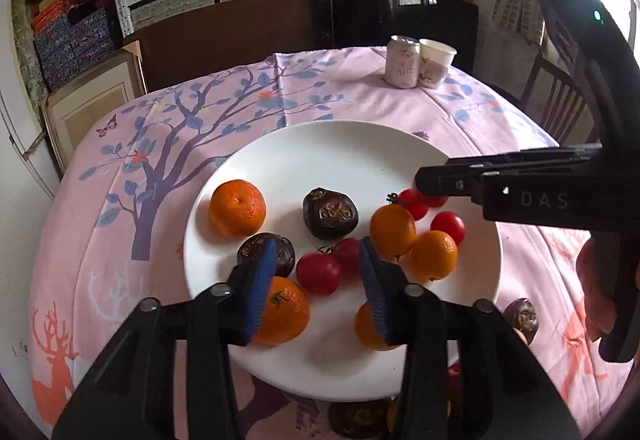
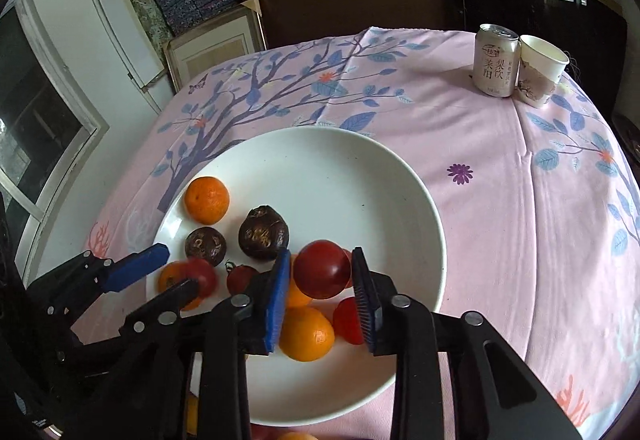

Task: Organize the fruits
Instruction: 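Place the red tomato on the plate with the left tool while the right tool places its tomato, then grasp a dark purple fruit with the left tool while the right tool grasps a red tomato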

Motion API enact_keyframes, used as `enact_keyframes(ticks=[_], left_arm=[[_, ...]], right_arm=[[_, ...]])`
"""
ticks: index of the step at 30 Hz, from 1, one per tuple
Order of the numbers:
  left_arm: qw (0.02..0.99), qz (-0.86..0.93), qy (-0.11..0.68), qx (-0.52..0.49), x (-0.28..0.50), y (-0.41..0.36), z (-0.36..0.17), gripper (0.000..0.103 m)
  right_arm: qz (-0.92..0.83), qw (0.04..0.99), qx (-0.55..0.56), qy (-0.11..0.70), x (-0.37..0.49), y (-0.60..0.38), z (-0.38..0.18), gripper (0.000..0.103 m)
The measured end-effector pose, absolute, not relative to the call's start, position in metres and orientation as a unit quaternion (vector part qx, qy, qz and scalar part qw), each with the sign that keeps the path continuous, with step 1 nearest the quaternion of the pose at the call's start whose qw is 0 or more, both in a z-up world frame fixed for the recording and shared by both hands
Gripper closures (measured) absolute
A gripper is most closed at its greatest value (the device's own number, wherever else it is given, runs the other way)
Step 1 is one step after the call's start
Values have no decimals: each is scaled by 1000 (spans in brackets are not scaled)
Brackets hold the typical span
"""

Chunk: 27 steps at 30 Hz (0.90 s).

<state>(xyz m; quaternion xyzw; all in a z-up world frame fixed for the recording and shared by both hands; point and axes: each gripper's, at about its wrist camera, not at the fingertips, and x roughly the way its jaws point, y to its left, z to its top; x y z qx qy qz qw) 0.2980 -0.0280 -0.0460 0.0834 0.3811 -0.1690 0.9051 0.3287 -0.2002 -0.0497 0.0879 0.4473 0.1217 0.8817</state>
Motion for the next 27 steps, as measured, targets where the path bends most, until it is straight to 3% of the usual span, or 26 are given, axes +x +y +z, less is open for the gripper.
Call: enact_keyframes(ticks=[1, 2, 7, 11, 12, 14, 17, 27], left_arm=[[910, -171, 370, 69, 292, -21, -42, 36], [916, -169, 358, 65, 283, -15, -37, 30], [920, -192, 334, 69, 218, 8, -23, 27], [904, -211, 347, 133, 159, -1, -46, 27], [898, -211, 352, 157, 147, -7, -57, 28], [888, -213, 363, 185, 134, -18, -74, 45], [877, -214, 390, 179, 140, -27, -91, 55], [870, -213, 404, 186, 166, -48, -108, 57]], right_arm=[[122, 887, 86, 437, 320, -202, -45, 47], [120, 892, 75, 429, 310, -203, -41, 45], [125, 900, 42, 415, 242, -213, -35, 45], [121, 900, 50, 417, 192, -232, -50, 45], [120, 899, 59, 418, 182, -237, -55, 45], [118, 897, 78, 419, 166, -247, -63, 45], [121, 894, 97, 421, 146, -255, -69, 45], [135, 886, 101, 432, 121, -253, -72, 45]])
